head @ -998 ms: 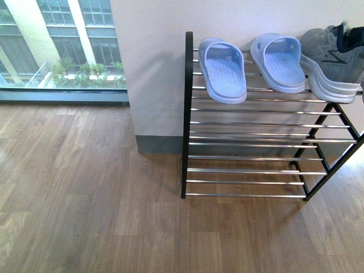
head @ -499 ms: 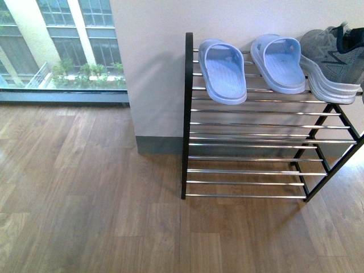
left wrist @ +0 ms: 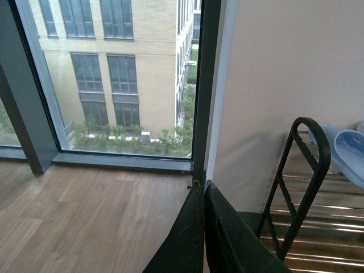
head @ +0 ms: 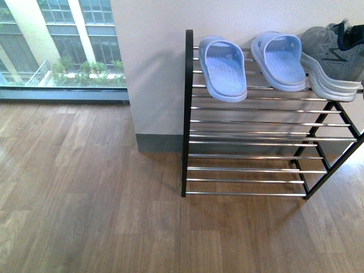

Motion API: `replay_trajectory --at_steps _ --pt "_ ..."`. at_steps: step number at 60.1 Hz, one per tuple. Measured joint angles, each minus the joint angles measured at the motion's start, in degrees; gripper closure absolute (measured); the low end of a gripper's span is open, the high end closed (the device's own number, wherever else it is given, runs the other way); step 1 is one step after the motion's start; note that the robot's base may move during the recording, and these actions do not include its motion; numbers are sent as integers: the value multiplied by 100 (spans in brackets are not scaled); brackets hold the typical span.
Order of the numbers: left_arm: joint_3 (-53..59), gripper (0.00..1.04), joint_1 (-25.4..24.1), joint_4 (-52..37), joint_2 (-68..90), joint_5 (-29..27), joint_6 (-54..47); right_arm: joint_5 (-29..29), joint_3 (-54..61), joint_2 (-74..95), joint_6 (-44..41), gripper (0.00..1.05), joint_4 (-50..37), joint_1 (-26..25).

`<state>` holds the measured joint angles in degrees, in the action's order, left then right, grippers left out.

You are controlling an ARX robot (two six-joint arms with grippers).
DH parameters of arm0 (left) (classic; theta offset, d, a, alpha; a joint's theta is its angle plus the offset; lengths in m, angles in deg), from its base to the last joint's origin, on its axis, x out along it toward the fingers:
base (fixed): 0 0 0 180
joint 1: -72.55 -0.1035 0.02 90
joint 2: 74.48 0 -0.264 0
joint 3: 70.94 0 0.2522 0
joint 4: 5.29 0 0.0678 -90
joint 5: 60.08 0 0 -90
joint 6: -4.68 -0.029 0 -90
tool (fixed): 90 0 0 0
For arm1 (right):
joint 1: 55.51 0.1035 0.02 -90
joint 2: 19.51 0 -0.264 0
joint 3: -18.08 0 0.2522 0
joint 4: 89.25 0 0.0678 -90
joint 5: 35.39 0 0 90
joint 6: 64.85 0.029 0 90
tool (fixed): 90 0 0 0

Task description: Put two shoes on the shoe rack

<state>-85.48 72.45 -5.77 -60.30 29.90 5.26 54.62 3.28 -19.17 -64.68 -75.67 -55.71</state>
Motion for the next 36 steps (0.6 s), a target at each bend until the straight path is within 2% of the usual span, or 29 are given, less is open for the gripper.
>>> replay_trajectory --at_steps 16,21,36 --pt "0 103 0 417 -413 0 0 0 0 -2 0 9 0 0" --pt "0 103 0 1353 -1180 2 0 2 0 0 0 9 0 0" --pt "-2 103 2 1425 -1322 0 -4 4 0 -7 0 9 0 2"
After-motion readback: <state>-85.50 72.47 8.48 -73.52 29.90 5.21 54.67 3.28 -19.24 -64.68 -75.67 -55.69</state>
